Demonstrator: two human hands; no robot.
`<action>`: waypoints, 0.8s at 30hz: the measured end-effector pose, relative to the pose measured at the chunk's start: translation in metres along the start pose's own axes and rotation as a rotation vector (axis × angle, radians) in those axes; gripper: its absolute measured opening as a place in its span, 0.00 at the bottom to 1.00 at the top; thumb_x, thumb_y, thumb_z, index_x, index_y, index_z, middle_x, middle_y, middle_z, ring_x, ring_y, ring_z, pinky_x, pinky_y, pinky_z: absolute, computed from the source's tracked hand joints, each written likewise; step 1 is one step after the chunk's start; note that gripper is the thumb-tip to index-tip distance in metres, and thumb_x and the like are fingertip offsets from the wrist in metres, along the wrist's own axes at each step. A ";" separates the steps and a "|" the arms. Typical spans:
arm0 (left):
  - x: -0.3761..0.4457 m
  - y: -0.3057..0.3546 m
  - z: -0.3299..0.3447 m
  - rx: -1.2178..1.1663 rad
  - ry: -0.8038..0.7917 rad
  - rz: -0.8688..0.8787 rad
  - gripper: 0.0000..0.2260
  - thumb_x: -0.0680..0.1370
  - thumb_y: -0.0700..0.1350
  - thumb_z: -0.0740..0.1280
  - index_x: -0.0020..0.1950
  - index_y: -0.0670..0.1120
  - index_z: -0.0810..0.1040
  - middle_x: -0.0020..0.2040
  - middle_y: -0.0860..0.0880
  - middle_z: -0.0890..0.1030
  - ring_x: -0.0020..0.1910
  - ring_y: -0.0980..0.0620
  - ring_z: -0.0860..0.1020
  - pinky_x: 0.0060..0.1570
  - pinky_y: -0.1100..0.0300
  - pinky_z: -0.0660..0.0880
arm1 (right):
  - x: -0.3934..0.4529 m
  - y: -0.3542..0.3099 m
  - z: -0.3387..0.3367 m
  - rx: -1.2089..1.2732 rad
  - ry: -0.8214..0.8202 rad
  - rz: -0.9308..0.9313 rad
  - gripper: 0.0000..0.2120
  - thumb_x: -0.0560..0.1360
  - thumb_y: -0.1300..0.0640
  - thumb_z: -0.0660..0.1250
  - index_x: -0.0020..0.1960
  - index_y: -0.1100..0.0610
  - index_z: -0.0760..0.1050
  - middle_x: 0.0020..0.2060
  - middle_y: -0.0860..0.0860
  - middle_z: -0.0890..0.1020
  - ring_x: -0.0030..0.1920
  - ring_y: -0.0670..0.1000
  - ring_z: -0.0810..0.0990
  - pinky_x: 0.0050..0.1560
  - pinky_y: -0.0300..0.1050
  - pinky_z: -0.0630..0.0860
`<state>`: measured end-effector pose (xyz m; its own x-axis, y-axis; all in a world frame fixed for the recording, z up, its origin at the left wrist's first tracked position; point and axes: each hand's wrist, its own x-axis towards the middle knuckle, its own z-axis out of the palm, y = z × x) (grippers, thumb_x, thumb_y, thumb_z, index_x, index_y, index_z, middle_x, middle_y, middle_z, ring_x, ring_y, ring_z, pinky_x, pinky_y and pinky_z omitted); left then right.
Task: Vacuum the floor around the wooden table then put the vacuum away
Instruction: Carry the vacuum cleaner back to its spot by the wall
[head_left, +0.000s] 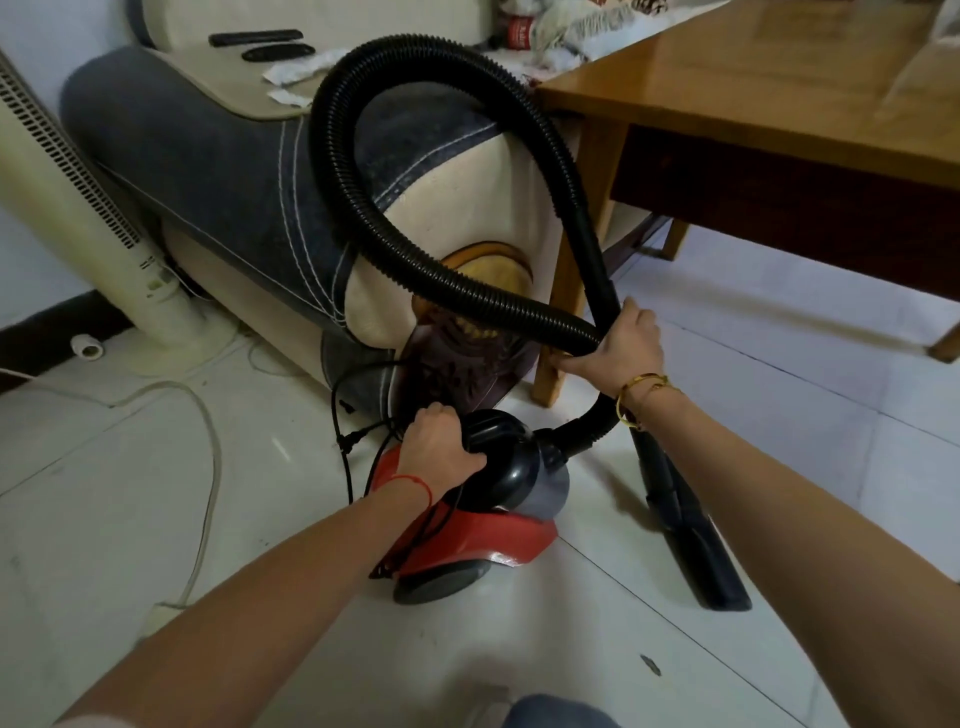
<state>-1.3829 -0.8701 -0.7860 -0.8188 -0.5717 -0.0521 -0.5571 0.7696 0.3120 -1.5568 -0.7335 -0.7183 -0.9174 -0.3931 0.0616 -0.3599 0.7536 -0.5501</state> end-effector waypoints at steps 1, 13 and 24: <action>0.002 0.001 0.000 -0.024 -0.020 -0.010 0.21 0.69 0.50 0.74 0.53 0.38 0.75 0.54 0.44 0.74 0.55 0.46 0.74 0.51 0.55 0.76 | 0.002 0.001 -0.001 0.024 0.007 0.004 0.48 0.59 0.41 0.78 0.69 0.60 0.60 0.61 0.57 0.66 0.60 0.59 0.71 0.62 0.56 0.74; 0.010 0.000 0.009 -0.102 -0.156 0.052 0.16 0.75 0.46 0.67 0.56 0.38 0.70 0.47 0.42 0.80 0.46 0.43 0.80 0.41 0.56 0.75 | 0.008 0.010 0.007 0.277 0.074 -0.028 0.20 0.70 0.59 0.71 0.61 0.57 0.72 0.55 0.56 0.78 0.55 0.55 0.76 0.51 0.41 0.70; 0.009 -0.001 0.006 -0.016 -0.160 0.090 0.11 0.75 0.47 0.66 0.49 0.43 0.65 0.38 0.47 0.76 0.36 0.48 0.77 0.34 0.56 0.74 | 0.005 0.001 0.014 0.165 -0.003 -0.145 0.16 0.70 0.56 0.71 0.57 0.51 0.77 0.48 0.53 0.83 0.50 0.55 0.80 0.45 0.42 0.72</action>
<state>-1.3903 -0.8740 -0.7927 -0.8774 -0.4473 -0.1736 -0.4797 0.8102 0.3369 -1.5593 -0.7422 -0.7298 -0.8572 -0.4934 0.1477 -0.4554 0.5922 -0.6648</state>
